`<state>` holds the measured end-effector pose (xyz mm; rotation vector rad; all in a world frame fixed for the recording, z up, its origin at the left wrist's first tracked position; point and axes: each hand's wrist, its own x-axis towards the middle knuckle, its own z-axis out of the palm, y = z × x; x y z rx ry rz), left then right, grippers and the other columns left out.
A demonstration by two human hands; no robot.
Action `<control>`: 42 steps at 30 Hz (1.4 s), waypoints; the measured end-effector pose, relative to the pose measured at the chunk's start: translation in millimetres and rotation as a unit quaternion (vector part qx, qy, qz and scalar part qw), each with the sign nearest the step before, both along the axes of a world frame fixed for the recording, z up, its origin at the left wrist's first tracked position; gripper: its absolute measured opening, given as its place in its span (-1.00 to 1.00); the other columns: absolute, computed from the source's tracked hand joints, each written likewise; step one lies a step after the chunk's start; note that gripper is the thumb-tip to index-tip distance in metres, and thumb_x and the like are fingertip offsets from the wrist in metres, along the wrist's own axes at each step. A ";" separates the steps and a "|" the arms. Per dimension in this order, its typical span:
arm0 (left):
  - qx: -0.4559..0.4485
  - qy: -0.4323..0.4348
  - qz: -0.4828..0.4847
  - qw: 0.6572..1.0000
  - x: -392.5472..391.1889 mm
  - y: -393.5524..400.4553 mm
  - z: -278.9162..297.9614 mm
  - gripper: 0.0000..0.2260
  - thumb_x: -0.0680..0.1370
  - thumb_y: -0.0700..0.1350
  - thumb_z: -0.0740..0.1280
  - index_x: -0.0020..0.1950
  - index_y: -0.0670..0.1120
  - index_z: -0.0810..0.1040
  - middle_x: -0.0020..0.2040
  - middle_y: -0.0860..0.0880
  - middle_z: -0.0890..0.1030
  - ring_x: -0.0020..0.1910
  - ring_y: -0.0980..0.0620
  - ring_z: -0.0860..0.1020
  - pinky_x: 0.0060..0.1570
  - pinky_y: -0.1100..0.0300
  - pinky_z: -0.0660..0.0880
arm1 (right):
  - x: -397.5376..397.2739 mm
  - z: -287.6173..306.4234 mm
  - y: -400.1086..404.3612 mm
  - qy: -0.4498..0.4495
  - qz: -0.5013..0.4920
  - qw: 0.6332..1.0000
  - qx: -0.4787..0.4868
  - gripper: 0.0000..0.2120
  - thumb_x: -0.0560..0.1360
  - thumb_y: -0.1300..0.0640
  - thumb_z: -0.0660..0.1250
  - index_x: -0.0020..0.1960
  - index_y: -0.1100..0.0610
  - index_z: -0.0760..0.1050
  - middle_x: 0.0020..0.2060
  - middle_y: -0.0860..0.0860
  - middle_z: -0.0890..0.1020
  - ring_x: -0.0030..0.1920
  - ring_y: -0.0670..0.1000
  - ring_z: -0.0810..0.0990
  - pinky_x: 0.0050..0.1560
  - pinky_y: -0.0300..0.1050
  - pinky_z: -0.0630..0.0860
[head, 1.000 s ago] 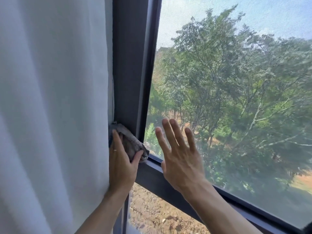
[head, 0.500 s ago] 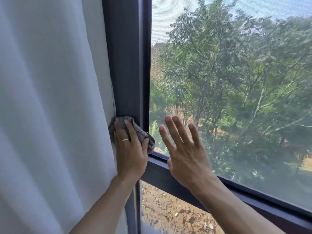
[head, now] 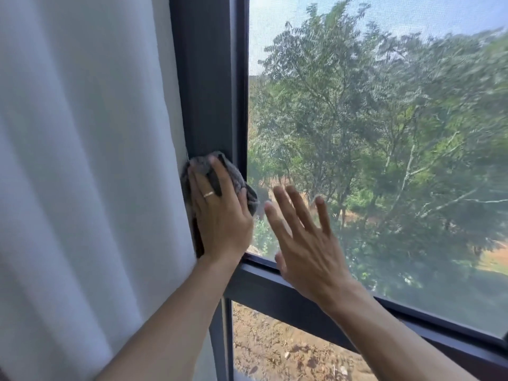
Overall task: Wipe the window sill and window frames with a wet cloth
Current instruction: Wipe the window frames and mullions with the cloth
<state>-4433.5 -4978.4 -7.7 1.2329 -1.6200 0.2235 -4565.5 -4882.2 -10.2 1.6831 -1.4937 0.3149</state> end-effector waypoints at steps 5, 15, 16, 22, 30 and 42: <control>0.005 -0.006 0.003 1.000 1.2 14.2 -26.9 -0.45 0.67 -0.03 0.09 0.59 -0.15 -0.04 0.53 -0.35 0.10 0.52 -0.34 0.10 0.41 -0.26 0.26 | 4.9 53.4 -6.1 -0.023 0.004 0.998 -0.058 -0.15 0.29 0.10 0.51 0.52 0.18 0.27 0.57 0.19 0.07 0.58 0.17 -0.02 0.52 0.24 -0.26; -0.094 0.022 -0.004 0.995 5.5 -21.7 76.9 -0.41 0.61 0.03 0.15 0.59 -0.09 0.06 0.52 -0.34 0.15 0.49 -0.33 0.16 0.46 -0.18 0.13 | 4.4 101.7 -21.3 0.002 -0.006 0.997 -0.079 -0.17 0.40 -0.02 0.41 0.58 0.09 0.16 0.60 0.10 0.01 0.59 0.13 -0.04 0.54 0.20 -0.15; -0.094 0.021 -0.009 0.995 6.1 -20.6 69.1 -0.41 0.60 0.03 0.16 0.58 -0.10 0.08 0.52 -0.33 0.16 0.49 -0.33 0.17 0.45 -0.19 0.16 | 5.2 101.9 -21.0 0.003 -0.008 0.997 -0.079 -0.18 0.40 -0.03 0.42 0.57 0.09 0.18 0.59 0.10 0.03 0.59 0.13 -0.03 0.54 0.20 -0.13; -0.114 0.030 -0.067 0.991 18.4 -24.4 95.6 -0.40 0.57 0.12 0.16 0.56 -0.08 0.13 0.48 -0.21 0.12 0.45 -0.24 0.19 0.44 -0.15 0.26 | 15.3 121.4 -22.0 -0.004 0.000 0.995 -0.102 -0.29 0.33 -0.01 0.48 0.42 0.16 0.41 0.52 0.16 0.27 0.56 0.17 0.13 0.54 0.22 -0.11; -0.113 0.066 -0.041 0.991 9.8 -24.0 124.0 -0.35 0.58 0.16 0.12 0.57 -0.18 0.12 0.44 -0.20 0.15 0.41 -0.22 0.22 0.41 -0.11 0.33 | 5.6 146.9 -26.4 -0.001 0.011 0.993 -0.114 -0.18 0.30 -0.04 0.50 0.47 0.17 0.30 0.56 0.17 0.16 0.58 0.18 0.05 0.51 0.28 -0.03; -0.155 0.211 -0.187 0.947 2.0 -27.7 193.4 -0.24 0.49 0.20 0.32 0.56 0.04 0.03 0.54 -0.03 0.23 0.52 0.04 0.22 0.46 -0.08 0.28 | 13.8 232.5 -37.9 0.007 0.083 0.984 -0.158 -0.41 0.32 0.06 0.46 0.32 0.17 0.48 0.46 0.19 0.37 0.52 0.17 0.21 0.52 0.23 -0.03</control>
